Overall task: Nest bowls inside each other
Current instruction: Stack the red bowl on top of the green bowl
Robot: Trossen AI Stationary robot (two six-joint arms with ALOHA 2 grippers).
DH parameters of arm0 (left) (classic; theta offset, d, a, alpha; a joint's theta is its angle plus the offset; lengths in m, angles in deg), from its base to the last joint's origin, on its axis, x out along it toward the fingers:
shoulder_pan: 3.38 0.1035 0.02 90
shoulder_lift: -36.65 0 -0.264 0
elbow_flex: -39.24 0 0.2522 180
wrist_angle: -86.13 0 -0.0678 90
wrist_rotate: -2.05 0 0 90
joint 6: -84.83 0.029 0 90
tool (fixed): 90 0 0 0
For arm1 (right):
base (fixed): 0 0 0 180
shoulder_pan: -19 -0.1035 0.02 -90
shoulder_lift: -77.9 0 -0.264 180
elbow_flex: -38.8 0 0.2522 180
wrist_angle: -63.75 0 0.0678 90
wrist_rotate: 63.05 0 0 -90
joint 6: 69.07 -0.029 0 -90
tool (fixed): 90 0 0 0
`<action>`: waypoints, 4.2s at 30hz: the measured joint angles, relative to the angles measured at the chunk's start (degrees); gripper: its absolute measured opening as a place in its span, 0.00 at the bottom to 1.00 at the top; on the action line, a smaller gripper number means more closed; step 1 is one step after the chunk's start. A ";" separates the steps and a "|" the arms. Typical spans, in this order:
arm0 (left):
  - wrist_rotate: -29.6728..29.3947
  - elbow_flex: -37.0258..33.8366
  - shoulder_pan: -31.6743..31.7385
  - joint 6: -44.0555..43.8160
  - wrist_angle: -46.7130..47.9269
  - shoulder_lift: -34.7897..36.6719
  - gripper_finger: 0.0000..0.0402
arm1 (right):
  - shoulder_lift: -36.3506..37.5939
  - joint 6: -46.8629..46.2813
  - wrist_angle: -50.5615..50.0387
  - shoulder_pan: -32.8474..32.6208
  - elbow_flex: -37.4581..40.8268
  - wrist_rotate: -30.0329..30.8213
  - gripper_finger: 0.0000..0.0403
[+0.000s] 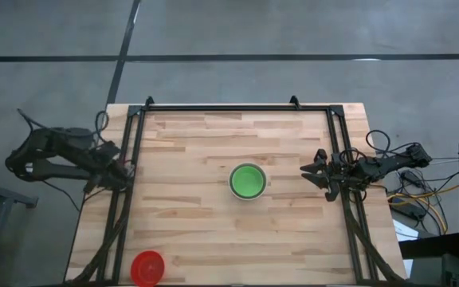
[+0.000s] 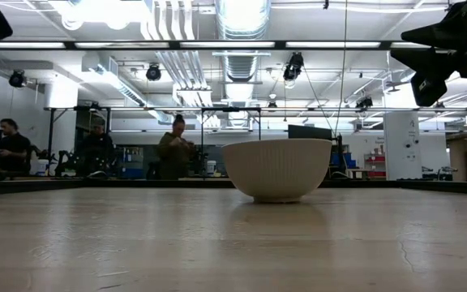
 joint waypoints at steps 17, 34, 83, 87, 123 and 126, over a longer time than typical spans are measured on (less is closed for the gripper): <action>-1.58 12.82 0.00 9.11 1.46 -1.03 0.40 | 0.00 0.00 -0.04 0.02 0.00 0.01 0.33; 0.31 19.33 0.00 17.55 0.77 -15.43 0.40 | 0.00 0.00 -0.04 0.02 0.00 0.01 0.33; -25.22 -2.82 -42.36 2.86 -40.76 -28.38 0.40 | 0.00 0.00 -0.21 0.00 0.00 0.02 0.33; -23.89 -6.45 -44.52 -0.60 -40.64 -28.06 0.40 | 0.00 -0.01 -0.21 0.01 0.00 0.01 0.33; -23.14 -29.18 -57.85 -22.88 -57.17 -28.16 0.40 | 0.00 0.00 -0.19 0.02 0.00 0.00 0.33; -24.60 -29.18 -59.01 -24.67 -57.60 -29.09 0.40 | 0.00 0.00 -0.19 0.02 0.00 0.01 0.33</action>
